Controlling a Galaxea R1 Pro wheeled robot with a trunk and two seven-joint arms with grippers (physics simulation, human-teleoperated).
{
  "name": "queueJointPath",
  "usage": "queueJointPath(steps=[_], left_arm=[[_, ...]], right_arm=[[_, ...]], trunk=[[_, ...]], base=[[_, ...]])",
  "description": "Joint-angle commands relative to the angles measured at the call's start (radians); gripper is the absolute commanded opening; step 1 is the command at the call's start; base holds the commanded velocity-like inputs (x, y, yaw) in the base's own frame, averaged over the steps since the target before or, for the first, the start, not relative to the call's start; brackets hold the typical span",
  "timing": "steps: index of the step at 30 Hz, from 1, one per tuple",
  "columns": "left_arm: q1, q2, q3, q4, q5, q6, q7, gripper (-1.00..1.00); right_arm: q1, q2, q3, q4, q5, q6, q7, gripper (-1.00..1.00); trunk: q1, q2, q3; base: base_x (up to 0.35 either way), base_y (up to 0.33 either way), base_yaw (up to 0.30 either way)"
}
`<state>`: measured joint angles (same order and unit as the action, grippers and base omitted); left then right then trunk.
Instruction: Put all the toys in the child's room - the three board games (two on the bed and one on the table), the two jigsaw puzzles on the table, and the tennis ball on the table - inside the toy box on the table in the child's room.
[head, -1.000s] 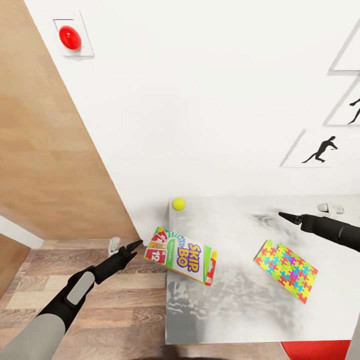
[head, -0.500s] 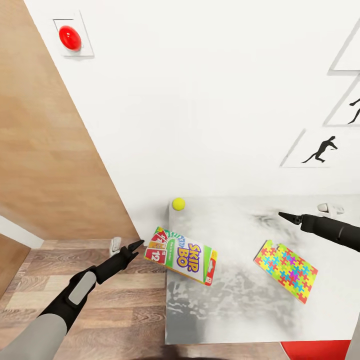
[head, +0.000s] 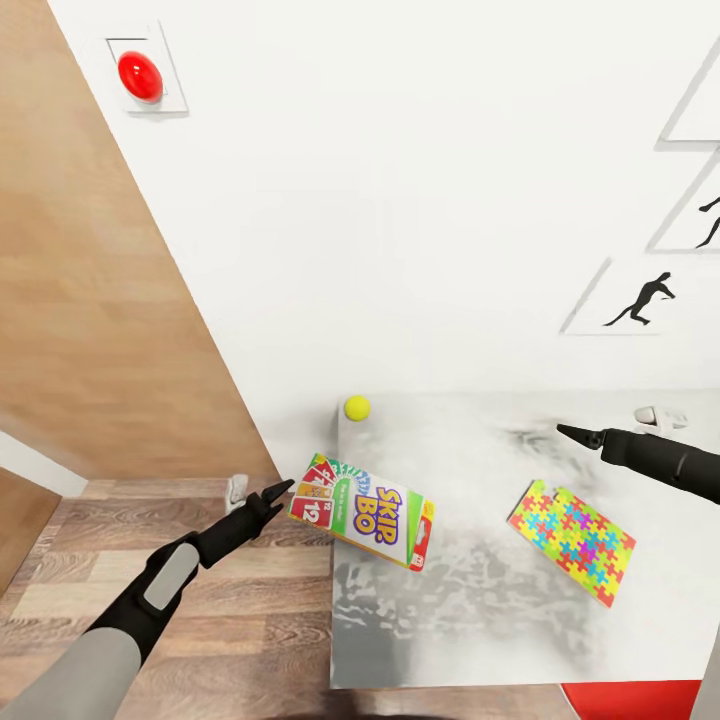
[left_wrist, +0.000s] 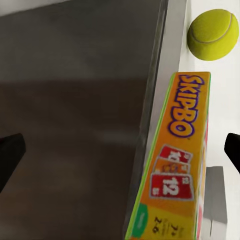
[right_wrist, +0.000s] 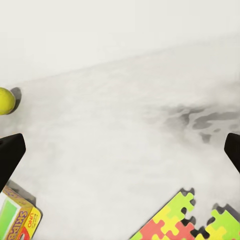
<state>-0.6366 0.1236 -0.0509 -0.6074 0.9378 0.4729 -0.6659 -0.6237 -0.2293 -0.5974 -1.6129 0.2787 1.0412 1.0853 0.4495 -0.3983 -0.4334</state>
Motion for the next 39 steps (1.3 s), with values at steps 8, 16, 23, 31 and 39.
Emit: queueJointPath(steps=[8, 16, 23, 31, 39], left_arm=[[0.005, -0.001, -0.004, -0.007, 0.012, 0.001, -0.004, 1.00], [0.008, -0.002, -0.005, -0.011, 0.013, -0.019, -0.014, 1.00], [0.010, -0.003, -0.006, -0.013, 0.013, -0.030, -0.029, 1.00], [0.011, -0.005, -0.007, -0.014, 0.013, -0.034, -0.034, 1.00], [0.011, -0.006, -0.007, -0.014, 0.013, -0.035, -0.036, 1.00]], right_arm=[[-0.001, 0.000, -0.001, -0.001, 0.010, 0.006, 0.010, 1.00], [-0.001, 0.000, -0.001, -0.001, 0.010, 0.006, 0.010, 1.00], [-0.001, 0.000, -0.001, -0.001, 0.010, 0.006, 0.010, 1.00], [-0.001, 0.001, -0.001, -0.001, 0.010, 0.006, 0.009, 1.00], [-0.001, 0.001, -0.001, -0.001, 0.010, 0.006, 0.009, 1.00]], trunk=[[0.001, -0.002, -0.002], [0.001, -0.002, -0.002], [0.001, -0.002, -0.002], [0.001, -0.002, -0.002], [0.001, -0.002, -0.002]], base=[[0.000, 0.000, 0.000], [0.000, 0.000, 0.000], [-0.056, 0.000, 0.000], [-0.114, 0.000, 0.000], [-0.042, 0.000, 0.000]])
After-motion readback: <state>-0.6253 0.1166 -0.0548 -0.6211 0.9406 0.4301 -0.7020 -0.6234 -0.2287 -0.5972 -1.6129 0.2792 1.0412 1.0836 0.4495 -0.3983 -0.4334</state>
